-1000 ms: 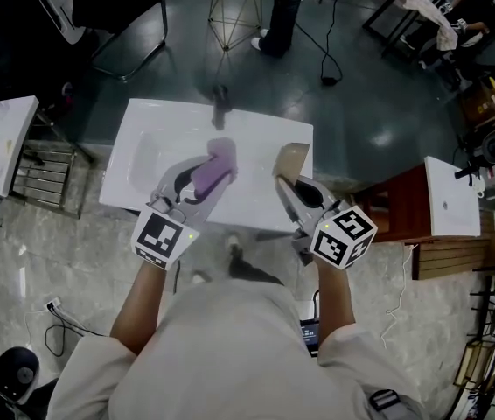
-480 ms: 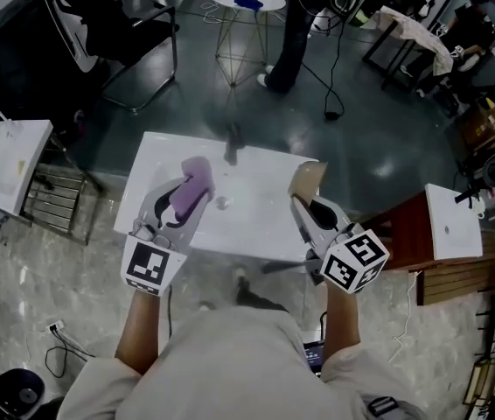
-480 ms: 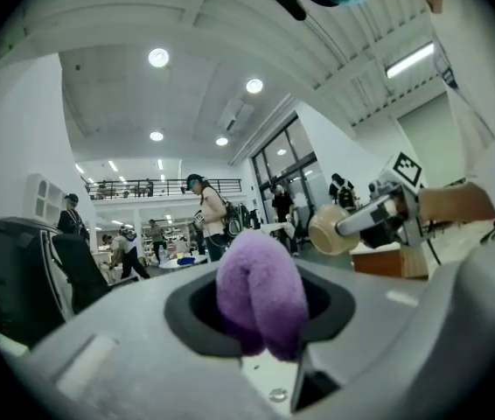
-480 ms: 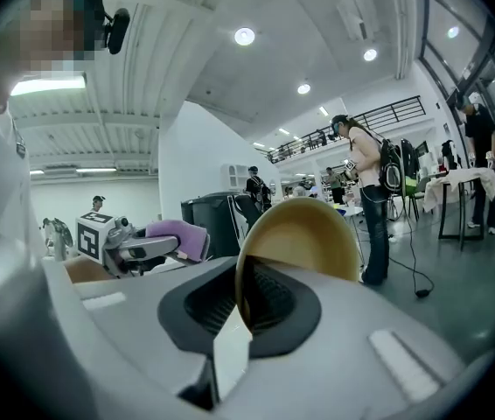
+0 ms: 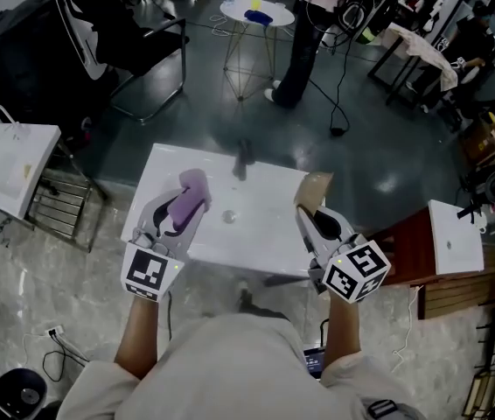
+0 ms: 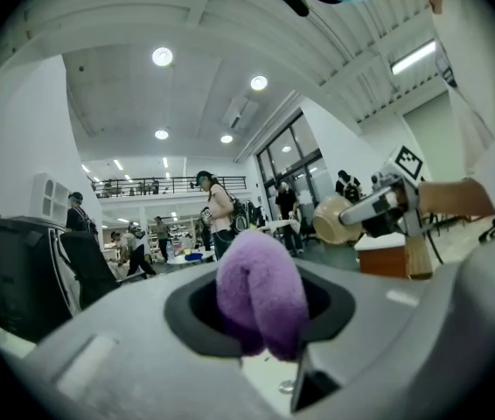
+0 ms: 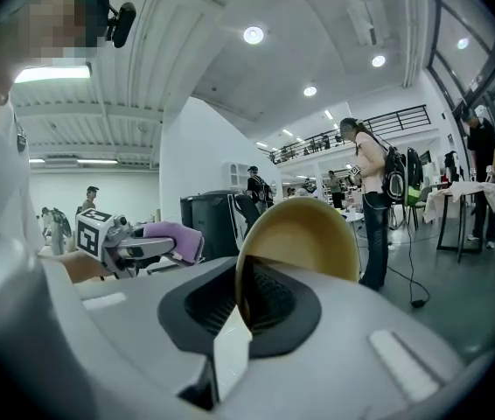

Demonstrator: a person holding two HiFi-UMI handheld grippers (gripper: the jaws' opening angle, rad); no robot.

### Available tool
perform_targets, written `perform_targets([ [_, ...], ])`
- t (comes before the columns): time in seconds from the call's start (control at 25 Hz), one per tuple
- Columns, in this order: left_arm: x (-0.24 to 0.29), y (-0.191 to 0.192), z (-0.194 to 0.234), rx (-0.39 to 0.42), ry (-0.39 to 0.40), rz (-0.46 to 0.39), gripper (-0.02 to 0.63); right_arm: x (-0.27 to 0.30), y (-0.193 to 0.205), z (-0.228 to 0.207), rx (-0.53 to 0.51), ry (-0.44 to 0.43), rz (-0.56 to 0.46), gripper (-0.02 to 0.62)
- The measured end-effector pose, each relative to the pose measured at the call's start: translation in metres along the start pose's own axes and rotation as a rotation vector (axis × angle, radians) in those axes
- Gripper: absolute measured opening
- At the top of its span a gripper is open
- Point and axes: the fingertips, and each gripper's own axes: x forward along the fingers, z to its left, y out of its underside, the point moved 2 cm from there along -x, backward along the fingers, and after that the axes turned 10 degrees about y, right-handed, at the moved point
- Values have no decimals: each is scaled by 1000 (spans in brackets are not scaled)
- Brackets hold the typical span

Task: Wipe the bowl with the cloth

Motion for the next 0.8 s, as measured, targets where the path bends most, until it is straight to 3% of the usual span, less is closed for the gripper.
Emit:
perform_targets([
  [0.8, 19, -7, 0, 10, 48, -4, 121, 19, 3, 4, 4, -34, 23, 12],
])
